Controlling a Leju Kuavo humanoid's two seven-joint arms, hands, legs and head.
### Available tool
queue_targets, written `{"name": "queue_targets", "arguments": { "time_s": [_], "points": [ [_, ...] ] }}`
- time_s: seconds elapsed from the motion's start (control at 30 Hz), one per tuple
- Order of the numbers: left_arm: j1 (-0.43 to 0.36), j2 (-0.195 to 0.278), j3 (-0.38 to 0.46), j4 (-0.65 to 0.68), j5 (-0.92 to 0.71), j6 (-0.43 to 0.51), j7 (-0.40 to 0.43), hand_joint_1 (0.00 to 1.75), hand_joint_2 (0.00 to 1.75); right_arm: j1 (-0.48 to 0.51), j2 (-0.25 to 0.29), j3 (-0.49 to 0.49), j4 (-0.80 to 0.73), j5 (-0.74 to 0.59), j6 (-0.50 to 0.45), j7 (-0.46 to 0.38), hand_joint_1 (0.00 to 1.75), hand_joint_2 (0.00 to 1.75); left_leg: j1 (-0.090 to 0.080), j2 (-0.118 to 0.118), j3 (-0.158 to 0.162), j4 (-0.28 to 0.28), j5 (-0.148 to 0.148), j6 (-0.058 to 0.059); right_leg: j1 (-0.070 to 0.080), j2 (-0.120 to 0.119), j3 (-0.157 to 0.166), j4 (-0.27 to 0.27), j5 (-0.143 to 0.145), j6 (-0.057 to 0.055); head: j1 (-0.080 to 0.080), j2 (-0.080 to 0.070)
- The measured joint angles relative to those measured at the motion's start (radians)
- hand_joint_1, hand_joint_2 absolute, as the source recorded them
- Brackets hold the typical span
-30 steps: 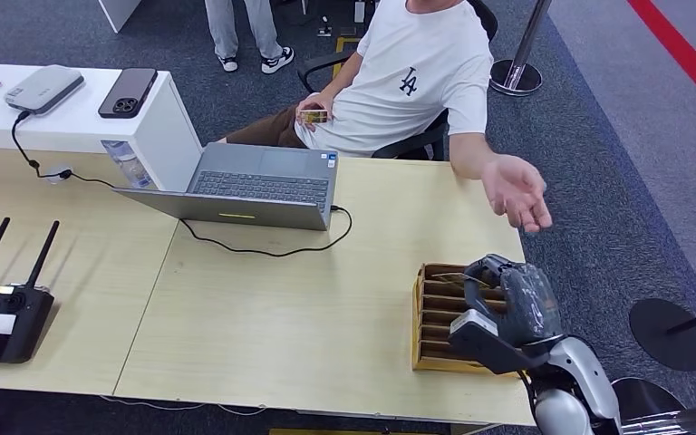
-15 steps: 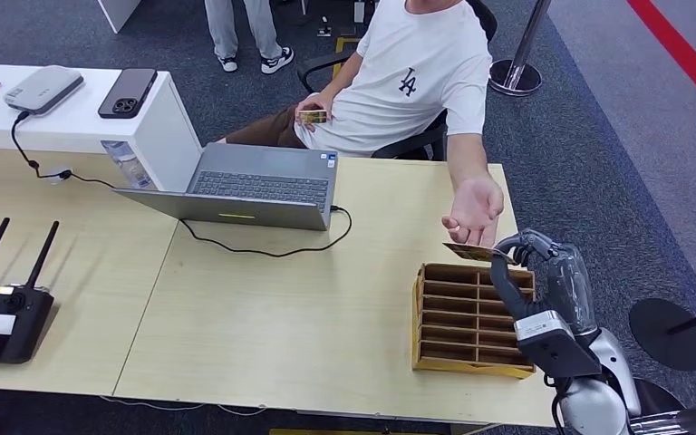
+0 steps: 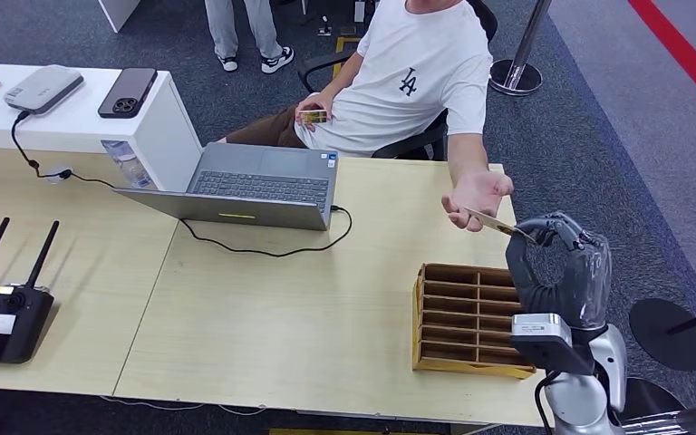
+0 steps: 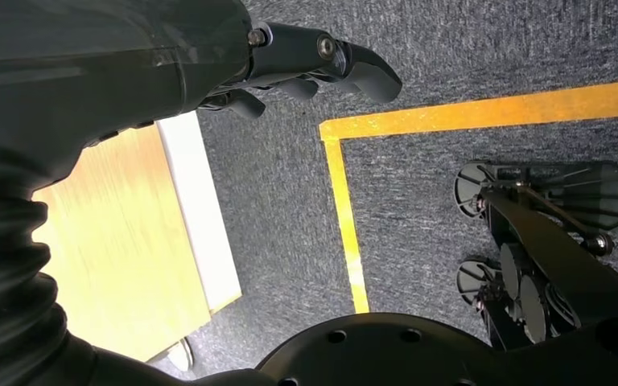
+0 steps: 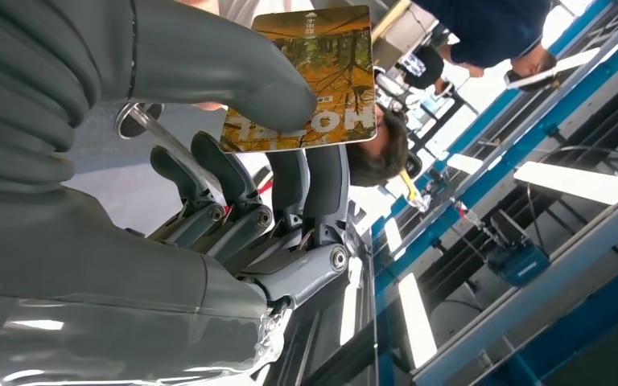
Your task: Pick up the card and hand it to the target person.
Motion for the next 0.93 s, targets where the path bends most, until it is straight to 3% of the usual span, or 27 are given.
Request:
{"name": "queue_targets", "arguments": {
  "time_s": [0.5, 0.93],
  "points": [
    [-0.001, -0.001, 0.0, 0.0, -0.012, 0.001, -0.001, 0.0, 1.75, -0.007, 0.003, 0.004, 0.101, -0.003, -0.078, 0.0, 1.54, 1.75, 0.0, 0.0, 0.0, 0.0, 0.0, 0.0, 0.0, 0.0, 0.0, 0.0, 0.0, 0.0, 0.0, 0.0],
    [-0.005, -0.001, 0.0, 0.0, -0.015, 0.001, 0.005, 0.0, 1.75, -0.068, 0.004, 0.03, 0.227, -0.036, -0.119, -0.025, 1.54, 1.75, 0.0, 0.0, 0.0, 0.0, 0.0, 0.0, 0.0, 0.0, 0.0, 0.0, 0.0, 0.0, 0.0, 0.0]
  ]
}}
